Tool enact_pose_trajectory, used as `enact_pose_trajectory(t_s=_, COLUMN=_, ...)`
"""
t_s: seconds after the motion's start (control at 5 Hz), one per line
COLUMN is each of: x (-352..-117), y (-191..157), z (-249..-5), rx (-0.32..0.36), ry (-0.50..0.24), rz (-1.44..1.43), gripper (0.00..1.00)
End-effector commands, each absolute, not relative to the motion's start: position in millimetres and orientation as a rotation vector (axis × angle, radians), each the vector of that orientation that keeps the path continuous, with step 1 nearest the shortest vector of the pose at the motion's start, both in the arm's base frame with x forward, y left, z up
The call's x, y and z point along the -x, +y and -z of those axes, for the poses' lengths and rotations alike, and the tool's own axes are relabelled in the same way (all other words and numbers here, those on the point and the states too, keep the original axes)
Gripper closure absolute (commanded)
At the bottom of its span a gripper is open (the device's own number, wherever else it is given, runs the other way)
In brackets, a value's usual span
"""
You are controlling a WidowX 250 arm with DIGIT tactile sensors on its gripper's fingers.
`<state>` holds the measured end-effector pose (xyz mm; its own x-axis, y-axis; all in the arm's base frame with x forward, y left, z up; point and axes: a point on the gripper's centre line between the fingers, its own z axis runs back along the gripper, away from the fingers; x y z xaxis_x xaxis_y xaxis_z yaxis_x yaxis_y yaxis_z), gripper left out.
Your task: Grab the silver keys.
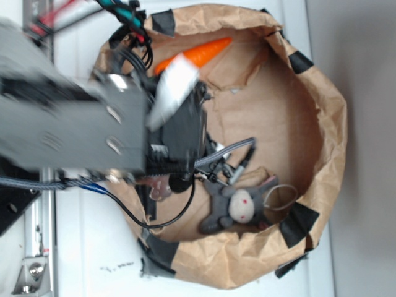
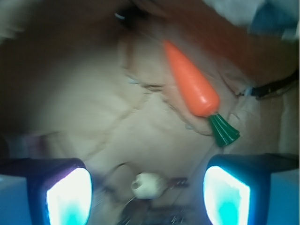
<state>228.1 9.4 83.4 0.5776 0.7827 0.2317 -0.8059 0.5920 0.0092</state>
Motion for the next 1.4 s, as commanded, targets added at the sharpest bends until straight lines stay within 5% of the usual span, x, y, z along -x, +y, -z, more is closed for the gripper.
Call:
enact_pose_trajectory(t_s=0.0, x=-245, y=1, z=-71, rx=-0.148, ry=-0.202, rz=-0.889, gripper=0.0)
enact_pose_trajectory(t_s=0.4, x=-258, y=-5, z=-70, rx=-0.048, ry=-0.068, rz=-0.836, gripper=0.0)
enact_pose_trajectory(t_s=1.2, x=-233, y=5, z=-35, rx=-0.099, ry=-0.093, rz=-0.761, gripper=0.0)
